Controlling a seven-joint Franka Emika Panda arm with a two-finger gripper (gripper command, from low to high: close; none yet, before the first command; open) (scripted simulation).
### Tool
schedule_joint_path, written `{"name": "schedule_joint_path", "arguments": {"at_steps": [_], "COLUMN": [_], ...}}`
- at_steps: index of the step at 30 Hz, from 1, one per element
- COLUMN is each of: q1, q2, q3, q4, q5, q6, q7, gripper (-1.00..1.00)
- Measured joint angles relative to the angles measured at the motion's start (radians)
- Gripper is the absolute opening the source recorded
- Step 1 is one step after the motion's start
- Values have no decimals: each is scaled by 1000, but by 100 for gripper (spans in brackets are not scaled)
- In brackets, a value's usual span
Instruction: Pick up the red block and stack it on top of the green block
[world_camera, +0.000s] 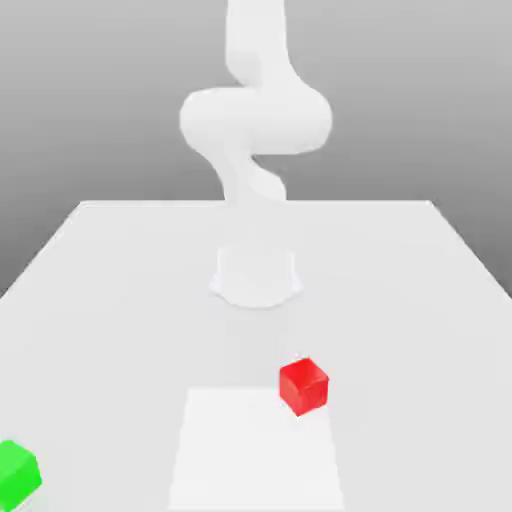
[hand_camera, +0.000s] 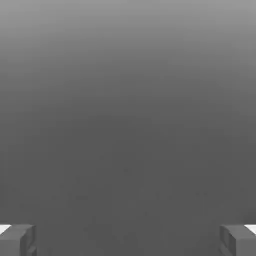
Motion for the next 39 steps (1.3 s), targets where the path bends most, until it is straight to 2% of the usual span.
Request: {"name": "schedule_joint_path", "arguments": {"at_steps": [16, 18, 23, 24, 31, 39], "q1": [156, 167, 175, 176, 174, 168], "q2": [520, 655, 869, 903, 910, 654], "q3": [1, 8, 7, 5, 6, 10], "q4": [-515, -549, -541, -536, -536, -567], "q5": [4, 2, -5, -7, -12, 2], "q6": [408, 510, 687, 716, 721, 497], "q7": [-260, -285, -290, -288, -285, -289], "gripper": [0, 0, 0, -100, -100, -100]}}
